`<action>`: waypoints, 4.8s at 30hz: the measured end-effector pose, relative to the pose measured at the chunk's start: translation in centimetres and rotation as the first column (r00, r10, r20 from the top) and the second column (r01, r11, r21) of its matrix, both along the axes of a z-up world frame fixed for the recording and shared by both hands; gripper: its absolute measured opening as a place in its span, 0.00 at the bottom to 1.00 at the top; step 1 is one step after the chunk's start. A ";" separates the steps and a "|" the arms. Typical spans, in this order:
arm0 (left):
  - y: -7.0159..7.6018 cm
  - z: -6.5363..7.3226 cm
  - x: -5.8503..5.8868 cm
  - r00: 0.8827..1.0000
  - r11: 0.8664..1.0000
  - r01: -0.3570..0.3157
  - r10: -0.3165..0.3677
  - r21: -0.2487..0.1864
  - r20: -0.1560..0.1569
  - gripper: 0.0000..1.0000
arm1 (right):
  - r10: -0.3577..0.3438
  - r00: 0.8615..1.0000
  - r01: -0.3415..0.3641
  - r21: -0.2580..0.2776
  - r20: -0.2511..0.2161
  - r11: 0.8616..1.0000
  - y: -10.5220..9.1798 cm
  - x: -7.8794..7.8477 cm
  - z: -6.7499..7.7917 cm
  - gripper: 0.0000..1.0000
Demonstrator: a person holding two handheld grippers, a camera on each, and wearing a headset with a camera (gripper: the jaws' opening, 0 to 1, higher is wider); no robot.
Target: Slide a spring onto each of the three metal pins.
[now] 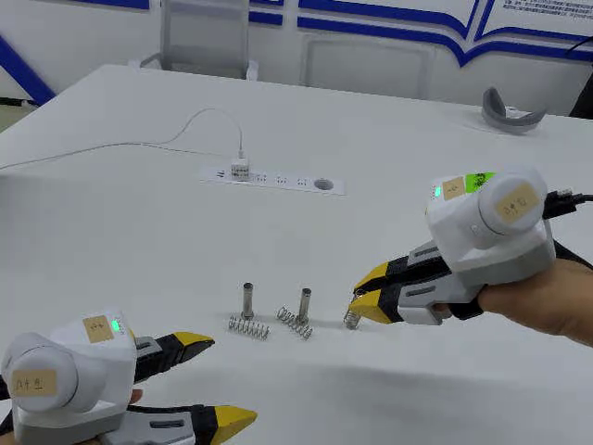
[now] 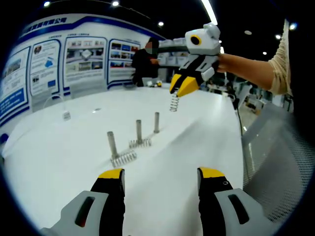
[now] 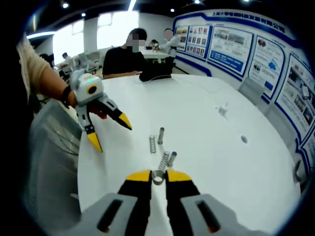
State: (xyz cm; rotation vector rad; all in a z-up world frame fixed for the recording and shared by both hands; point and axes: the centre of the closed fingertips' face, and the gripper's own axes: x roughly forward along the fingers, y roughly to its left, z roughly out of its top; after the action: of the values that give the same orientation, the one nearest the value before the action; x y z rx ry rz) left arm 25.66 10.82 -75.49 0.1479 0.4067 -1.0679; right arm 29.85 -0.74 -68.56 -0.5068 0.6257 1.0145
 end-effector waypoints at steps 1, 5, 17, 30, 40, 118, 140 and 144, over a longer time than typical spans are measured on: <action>0.0 0.0 0.0 1.000 1.000 0.000 0.000 0.000 0.000 0.61 | -0.006 1.000 0.006 -0.001 0.002 1.000 -0.2 0.2 0.0 0.12; 0.0 -0.1 -0.1 1.000 1.000 0.000 0.000 0.003 -0.002 0.60 | -0.035 0.999 0.035 -0.015 0.012 0.999 -0.7 0.9 -0.1 0.12; 0.2 -0.2 -0.1 1.000 1.000 -0.004 0.004 0.006 -0.007 0.60 | -0.159 0.986 0.159 -0.014 0.040 0.987 -2.2 4.0 -0.7 0.12; 0.2 -0.2 -0.2 1.000 1.000 -0.005 0.005 0.007 -0.010 0.60 | -0.193 0.981 0.193 -0.012 0.020 0.981 -2.2 5.1 -1.8 0.12; 0.4 -0.4 -0.3 1.000 1.000 -0.008 0.008 0.011 -0.016 0.60 | -0.206 0.979 0.206 -0.012 0.001 0.978 -2.4 5.3 -2.6 0.12; 0.6 -0.3 -0.4 1.000 1.000 -0.014 0.014 0.026 -0.012 0.59 | -0.179 0.982 0.179 -0.004 -0.053 0.984 1.7 3.8 -6.9 0.16; 0.8 -0.4 -0.3 1.000 1.000 -0.020 0.020 0.024 -0.016 0.59 | -0.201 0.974 0.199 -0.026 -0.106 0.980 3.8 3.8 -10.1 0.16; 0.8 -0.4 -0.2 1.000 1.000 -0.021 0.021 0.024 -0.015 0.59 | -0.208 0.972 0.205 -0.033 -0.112 0.978 3.9 3.8 -10.5 0.16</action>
State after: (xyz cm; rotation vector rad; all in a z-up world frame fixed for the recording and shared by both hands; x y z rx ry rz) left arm 25.41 11.59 -75.94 0.1564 0.4338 -1.0445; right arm 33.68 3.15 -79.04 -0.3946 0.7767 0.8442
